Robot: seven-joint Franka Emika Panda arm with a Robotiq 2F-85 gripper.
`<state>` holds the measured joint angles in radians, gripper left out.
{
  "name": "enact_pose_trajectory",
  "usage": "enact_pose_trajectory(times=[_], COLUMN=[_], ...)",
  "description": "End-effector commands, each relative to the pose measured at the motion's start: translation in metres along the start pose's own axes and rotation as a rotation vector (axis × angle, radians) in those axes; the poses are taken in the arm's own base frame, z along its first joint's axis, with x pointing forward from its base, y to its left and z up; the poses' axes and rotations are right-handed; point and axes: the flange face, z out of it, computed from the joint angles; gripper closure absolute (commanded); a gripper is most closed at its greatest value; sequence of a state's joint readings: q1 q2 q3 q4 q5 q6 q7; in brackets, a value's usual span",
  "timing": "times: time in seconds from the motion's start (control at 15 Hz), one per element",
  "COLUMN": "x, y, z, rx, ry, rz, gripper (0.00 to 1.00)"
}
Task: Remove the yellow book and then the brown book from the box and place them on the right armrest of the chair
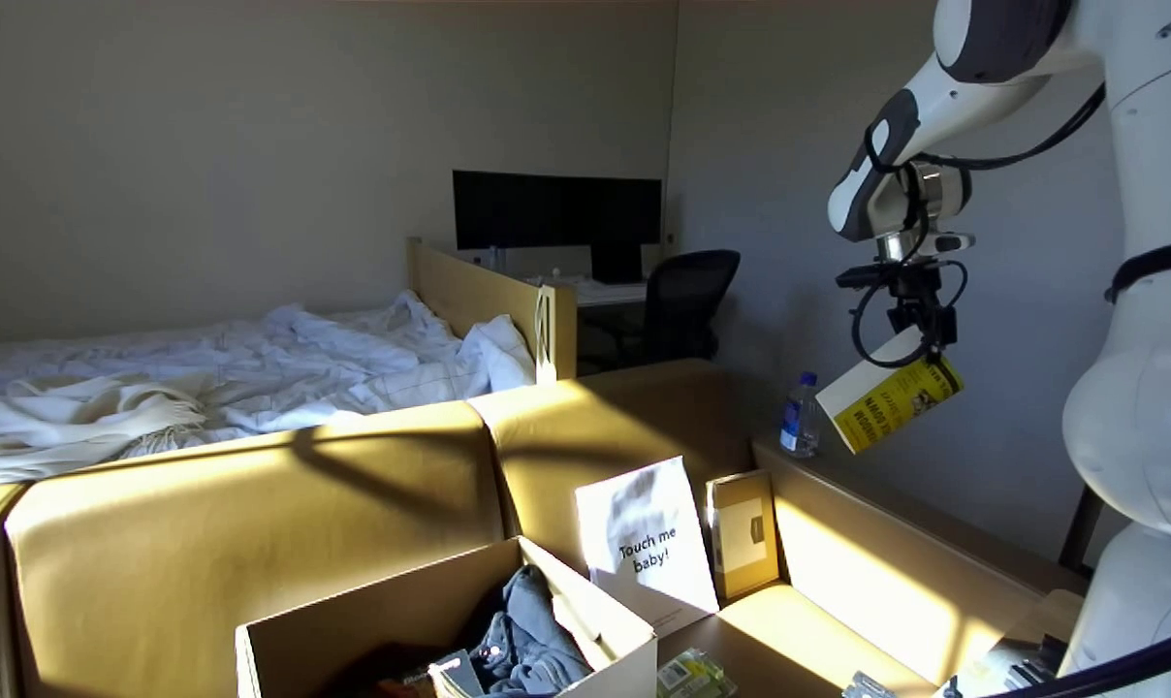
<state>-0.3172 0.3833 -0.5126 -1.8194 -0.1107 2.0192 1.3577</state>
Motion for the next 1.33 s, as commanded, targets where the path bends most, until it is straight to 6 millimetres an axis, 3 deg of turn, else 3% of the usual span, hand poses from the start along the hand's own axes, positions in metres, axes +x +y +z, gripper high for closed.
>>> enact_pose_trajectory(times=[0.0, 0.13, 0.27, 0.67, 0.87, 1.13, 1.27], x=[0.032, 0.034, 0.024, -0.045, -0.069, -0.075, -0.079], y=[0.001, 0.0, -0.001, 0.015, 0.033, 0.066, 0.086], z=[0.023, 0.038, 0.051, 0.075, 0.079, 0.092, 0.108], rx=[0.003, 0.045, 0.135, 0.406, 0.477, 0.465, 0.438], ry=[0.057, 0.065, 0.083, 0.238, 0.31, 0.403, 0.415], rz=[0.188, 0.288, 0.346, 0.372, 0.366, 0.391, 0.39], gripper=[0.88, 0.88, 0.88, 0.88, 0.88, 0.88, 0.88])
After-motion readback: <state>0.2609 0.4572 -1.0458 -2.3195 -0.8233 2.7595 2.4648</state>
